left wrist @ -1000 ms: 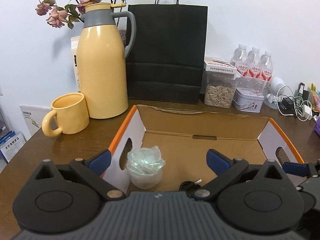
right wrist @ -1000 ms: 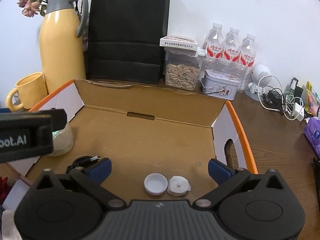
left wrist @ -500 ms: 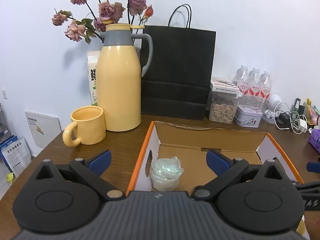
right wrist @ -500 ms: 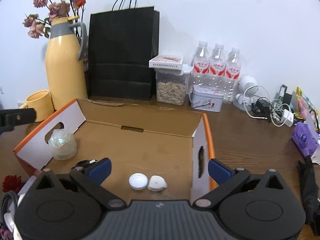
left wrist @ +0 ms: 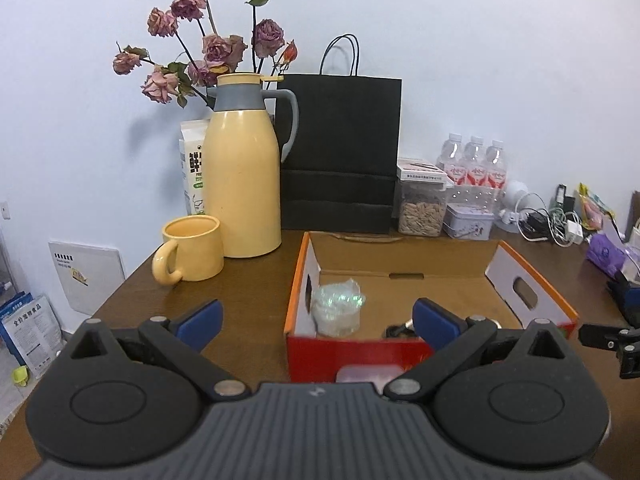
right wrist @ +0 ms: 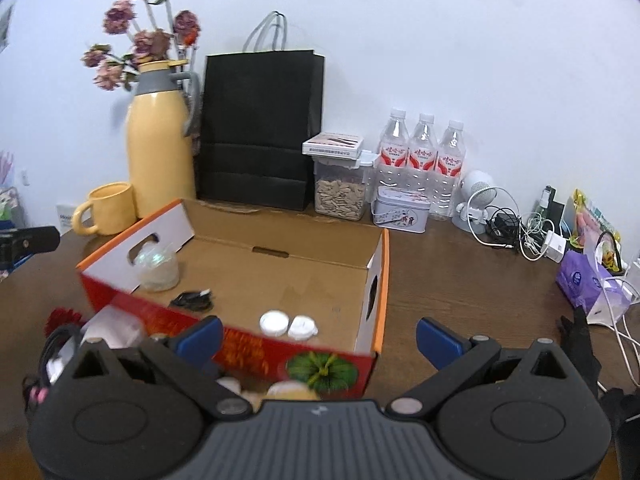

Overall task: Organize objects
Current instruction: 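Withdraw both grippers from the box back over the table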

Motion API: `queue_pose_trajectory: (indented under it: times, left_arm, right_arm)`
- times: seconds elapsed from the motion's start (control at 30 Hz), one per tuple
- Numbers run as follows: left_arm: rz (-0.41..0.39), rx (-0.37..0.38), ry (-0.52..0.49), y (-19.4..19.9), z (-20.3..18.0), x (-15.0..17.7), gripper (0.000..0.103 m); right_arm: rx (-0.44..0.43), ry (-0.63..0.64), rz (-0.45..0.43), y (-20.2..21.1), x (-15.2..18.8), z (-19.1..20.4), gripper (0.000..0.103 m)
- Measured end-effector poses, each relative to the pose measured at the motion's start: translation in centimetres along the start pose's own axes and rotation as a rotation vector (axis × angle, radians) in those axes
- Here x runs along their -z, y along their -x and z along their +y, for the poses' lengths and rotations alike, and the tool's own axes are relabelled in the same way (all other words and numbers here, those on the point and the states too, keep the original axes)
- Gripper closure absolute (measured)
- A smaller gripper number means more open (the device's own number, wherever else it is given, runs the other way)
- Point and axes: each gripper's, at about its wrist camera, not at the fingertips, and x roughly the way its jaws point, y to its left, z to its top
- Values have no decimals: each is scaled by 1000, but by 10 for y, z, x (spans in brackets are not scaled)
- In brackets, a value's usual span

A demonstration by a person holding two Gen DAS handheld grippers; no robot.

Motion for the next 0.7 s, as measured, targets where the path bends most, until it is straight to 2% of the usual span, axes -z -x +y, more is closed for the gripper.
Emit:
queue_pose_trajectory:
  times: [0.2,0.7]
  left_arm:
    - [-10,27,-4,30,13,26,0]
    - [88,33,18,69,39,101,0]
  right_arm:
    - [-25,19,15,25,37,11,0]
    - [-75,19,50,66,127,24,0]
